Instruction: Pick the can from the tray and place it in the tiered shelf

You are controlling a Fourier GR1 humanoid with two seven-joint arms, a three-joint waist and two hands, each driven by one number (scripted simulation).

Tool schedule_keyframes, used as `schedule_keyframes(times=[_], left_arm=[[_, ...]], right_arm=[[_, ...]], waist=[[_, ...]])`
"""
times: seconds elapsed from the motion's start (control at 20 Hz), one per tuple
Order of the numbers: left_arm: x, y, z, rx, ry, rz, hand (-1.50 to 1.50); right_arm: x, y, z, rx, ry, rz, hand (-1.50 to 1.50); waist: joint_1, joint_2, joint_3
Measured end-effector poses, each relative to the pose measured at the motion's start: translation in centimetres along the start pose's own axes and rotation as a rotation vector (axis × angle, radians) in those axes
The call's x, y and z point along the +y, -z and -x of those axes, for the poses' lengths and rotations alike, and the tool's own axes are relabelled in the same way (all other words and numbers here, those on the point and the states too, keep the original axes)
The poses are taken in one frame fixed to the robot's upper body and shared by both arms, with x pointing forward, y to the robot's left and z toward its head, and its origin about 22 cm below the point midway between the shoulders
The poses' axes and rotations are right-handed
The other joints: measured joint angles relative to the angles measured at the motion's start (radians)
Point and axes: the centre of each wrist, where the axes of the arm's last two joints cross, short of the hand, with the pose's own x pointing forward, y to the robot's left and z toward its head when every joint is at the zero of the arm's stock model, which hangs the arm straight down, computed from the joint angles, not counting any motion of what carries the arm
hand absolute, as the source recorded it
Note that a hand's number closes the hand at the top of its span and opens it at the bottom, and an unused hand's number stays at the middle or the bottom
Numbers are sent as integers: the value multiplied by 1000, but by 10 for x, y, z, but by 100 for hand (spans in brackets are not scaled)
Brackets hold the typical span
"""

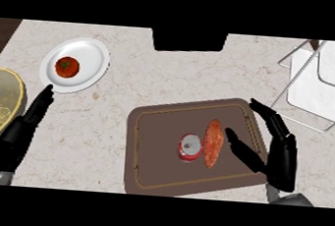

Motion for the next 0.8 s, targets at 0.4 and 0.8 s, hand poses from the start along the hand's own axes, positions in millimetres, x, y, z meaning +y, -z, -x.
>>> schedule_keyframes(times=[0.4,0.8], left_arm=[[4,12,1,-21,45,55,0],[8,12,2,-25,61,46,0]], right_arm=[[26,-83,-19,-127,-259,51,-150],[14,-128,-15,30,-567,-26,-150]], waist=[[15,7,-5],[4,10,-12]])
